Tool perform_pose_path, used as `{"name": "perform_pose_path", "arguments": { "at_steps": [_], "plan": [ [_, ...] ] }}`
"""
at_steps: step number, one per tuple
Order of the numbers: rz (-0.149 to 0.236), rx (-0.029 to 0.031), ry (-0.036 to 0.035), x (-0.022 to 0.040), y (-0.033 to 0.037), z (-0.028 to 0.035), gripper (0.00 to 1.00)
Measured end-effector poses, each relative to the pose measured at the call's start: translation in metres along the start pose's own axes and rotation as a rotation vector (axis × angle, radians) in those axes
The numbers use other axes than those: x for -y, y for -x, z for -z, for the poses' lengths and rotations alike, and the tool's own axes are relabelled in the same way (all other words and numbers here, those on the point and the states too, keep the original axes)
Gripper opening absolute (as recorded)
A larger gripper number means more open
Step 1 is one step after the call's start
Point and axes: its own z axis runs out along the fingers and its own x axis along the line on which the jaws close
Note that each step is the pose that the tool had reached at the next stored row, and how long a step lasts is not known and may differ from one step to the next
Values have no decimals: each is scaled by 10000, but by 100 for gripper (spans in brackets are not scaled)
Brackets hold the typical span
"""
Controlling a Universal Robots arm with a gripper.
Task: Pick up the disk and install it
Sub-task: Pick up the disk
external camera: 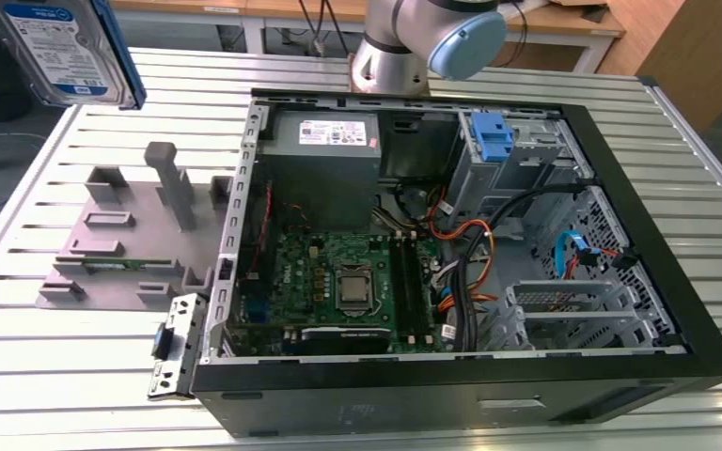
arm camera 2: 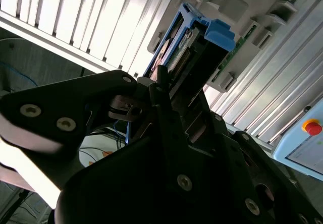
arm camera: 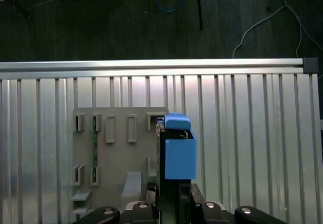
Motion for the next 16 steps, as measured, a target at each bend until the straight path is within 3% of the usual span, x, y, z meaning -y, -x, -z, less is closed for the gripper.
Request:
{"name": "perform_pose_path", "arguments": {
  "at_steps": [16],
  "plan": [
    [0, -1, 1, 8, 2, 17, 35]
  ]
}}
